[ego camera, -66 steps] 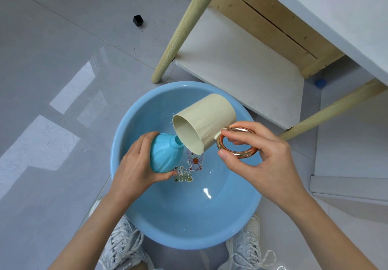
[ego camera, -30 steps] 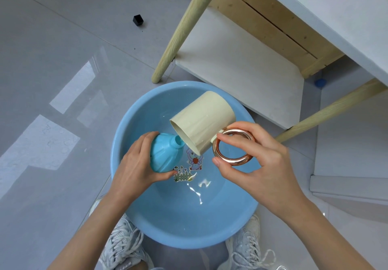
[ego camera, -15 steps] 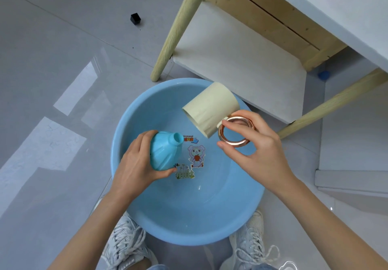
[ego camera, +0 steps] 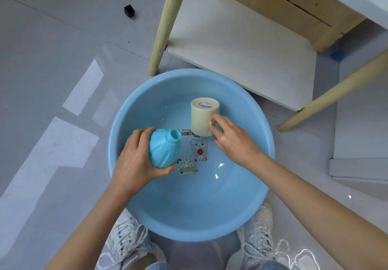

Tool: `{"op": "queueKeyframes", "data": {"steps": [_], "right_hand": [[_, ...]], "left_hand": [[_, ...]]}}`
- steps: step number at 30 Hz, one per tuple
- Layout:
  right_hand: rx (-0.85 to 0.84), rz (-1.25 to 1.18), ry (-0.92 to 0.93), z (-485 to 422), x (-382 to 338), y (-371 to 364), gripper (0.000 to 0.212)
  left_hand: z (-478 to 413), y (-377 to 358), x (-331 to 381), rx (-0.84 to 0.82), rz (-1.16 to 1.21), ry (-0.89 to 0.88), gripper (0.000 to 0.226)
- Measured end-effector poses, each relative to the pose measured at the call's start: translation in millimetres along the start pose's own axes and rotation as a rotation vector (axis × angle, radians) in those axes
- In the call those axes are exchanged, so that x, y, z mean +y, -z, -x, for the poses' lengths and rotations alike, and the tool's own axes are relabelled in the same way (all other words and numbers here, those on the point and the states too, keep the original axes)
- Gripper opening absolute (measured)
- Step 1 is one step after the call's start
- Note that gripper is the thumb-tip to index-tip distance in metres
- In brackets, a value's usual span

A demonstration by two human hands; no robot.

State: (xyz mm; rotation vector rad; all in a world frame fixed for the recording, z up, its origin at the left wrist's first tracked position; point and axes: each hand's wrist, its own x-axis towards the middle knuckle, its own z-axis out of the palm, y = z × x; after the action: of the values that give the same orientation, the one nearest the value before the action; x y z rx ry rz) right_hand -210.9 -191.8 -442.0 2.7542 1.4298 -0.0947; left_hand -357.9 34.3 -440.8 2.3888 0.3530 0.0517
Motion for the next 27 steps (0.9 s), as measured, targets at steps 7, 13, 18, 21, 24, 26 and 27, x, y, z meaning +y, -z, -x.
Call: {"op": "queueKeyframes", "data": {"steps": [7,13,18,21,24,26,27], "right_hand": [[0.026,-0.074,-0.168,55,1,1,0.044],[-0.16,-0.53,-0.42,85,-34,7,0.037],[-0.215,-0.839,-0.646,77,-61,12,0.027],[-0.227,-1.208,-0.975,68,-57,19,0.006],[-0.149,-1.488,-1.155,63,-50,29,0.004],[-0.073,-1.658,-1.199,60,-45,41,0.009],[-0.036,-1.728,-1.202,59,-43,48,0.011]], "left_hand": [[0,-1,-1,-0.005,-0.03,-0.025,0.096],[-1,-1,0,0.003,-0.013,-0.031,0.095],[-1,-1,-2,0.013,-0.004,-0.04,0.095],[-1,0,-2,0.017,0.01,-0.041,0.096],[-2,1,0,0.023,0.023,-0.047,0.096],[-2,2,-1,0.024,0.026,-0.048,0.097],[-2,2,-1,0.024,0.024,-0.05,0.097]]}}
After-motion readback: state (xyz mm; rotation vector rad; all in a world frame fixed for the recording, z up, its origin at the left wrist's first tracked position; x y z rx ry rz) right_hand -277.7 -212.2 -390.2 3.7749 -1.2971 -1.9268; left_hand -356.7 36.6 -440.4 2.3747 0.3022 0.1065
